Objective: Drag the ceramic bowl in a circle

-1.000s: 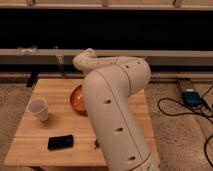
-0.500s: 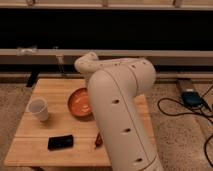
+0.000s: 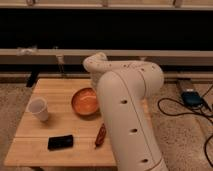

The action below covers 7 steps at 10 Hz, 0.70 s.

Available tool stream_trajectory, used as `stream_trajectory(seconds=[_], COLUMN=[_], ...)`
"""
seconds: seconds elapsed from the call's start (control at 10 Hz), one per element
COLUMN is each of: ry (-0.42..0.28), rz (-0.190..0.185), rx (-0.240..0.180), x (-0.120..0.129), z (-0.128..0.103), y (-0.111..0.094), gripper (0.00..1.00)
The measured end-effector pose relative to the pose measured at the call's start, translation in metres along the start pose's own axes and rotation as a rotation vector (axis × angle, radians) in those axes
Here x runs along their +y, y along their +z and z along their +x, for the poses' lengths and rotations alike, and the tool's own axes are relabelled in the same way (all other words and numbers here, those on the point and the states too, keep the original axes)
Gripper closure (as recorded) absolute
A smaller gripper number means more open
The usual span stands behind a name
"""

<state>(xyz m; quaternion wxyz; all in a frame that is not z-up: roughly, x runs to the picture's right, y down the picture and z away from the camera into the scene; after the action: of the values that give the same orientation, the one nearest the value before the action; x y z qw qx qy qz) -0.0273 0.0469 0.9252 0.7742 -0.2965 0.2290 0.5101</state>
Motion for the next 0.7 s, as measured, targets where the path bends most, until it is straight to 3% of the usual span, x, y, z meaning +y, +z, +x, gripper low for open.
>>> stream_trajectory(seconds=[0.7], ry=[-0.009], rz=[-0.032], rx=[-0.054], x=[0.000], z=[0.003], y=[-0.016], gripper=[0.20])
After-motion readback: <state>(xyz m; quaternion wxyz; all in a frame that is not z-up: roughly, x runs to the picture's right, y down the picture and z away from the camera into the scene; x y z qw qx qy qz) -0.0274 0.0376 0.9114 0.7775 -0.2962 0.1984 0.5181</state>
